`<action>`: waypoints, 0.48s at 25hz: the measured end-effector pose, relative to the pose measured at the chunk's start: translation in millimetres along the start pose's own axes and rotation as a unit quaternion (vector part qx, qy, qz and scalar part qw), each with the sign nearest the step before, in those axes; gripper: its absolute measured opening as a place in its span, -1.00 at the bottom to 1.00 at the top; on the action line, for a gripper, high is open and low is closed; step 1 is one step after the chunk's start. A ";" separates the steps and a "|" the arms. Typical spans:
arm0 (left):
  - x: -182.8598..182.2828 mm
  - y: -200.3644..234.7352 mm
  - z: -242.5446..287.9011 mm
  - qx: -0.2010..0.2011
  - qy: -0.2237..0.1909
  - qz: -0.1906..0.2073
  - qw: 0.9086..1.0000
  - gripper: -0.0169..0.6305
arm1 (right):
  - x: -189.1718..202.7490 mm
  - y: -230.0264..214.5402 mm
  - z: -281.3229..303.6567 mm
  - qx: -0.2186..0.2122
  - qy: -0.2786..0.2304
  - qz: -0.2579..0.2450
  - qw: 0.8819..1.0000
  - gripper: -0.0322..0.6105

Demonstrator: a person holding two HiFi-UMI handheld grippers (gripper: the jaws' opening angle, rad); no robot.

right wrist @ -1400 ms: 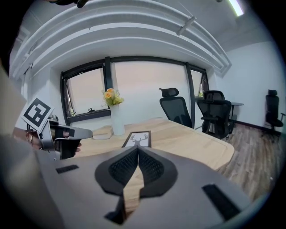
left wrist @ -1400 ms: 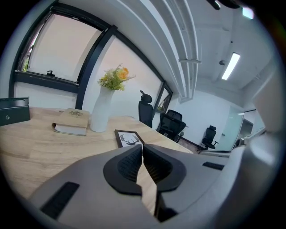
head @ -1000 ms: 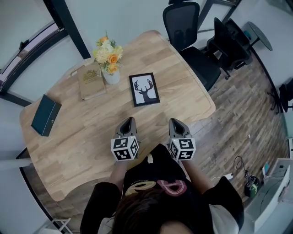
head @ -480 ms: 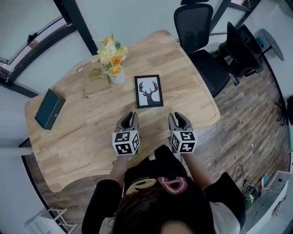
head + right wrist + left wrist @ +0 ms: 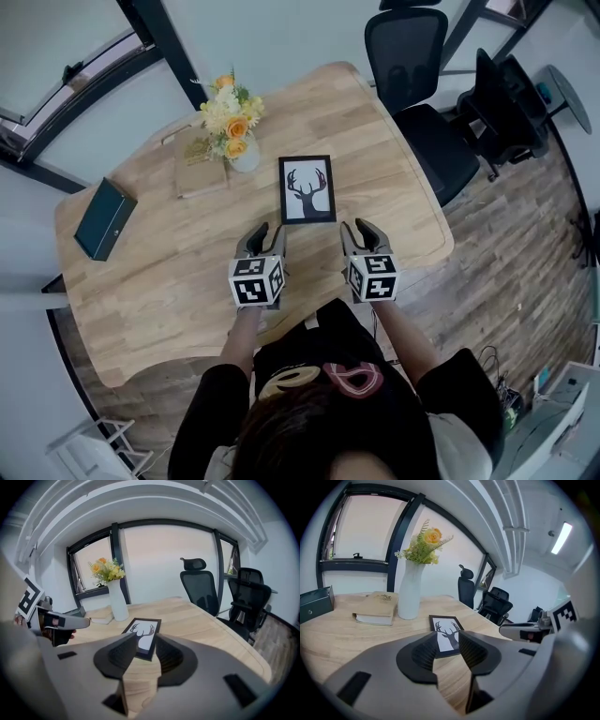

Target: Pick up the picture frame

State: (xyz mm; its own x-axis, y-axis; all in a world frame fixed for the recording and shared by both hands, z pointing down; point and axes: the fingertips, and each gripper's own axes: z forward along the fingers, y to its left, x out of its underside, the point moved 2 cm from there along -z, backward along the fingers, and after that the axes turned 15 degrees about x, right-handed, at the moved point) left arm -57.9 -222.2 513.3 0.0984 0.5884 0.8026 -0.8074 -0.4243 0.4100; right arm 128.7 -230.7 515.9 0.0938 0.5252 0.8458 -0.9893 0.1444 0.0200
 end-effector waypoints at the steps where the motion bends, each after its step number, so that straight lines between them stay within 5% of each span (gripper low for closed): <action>1: -0.8 0.9 2.2 -0.002 0.002 0.000 1.000 -0.53 | -2.3 -0.6 3.1 0.001 -0.001 0.003 1.000 -0.52; 12: -13.5 11.2 37.7 -0.020 0.009 0.008 1.000 -0.53 | -11.6 -10.4 39.0 0.006 0.022 0.022 0.999 -0.50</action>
State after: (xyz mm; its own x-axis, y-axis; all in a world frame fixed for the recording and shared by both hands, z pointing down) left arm -46.3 -260.8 523.4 0.0748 0.5947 0.8005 -0.8309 -0.4066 0.3798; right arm 133.6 -271.0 526.7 0.0546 0.5677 0.8214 -0.9938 0.1110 -0.0106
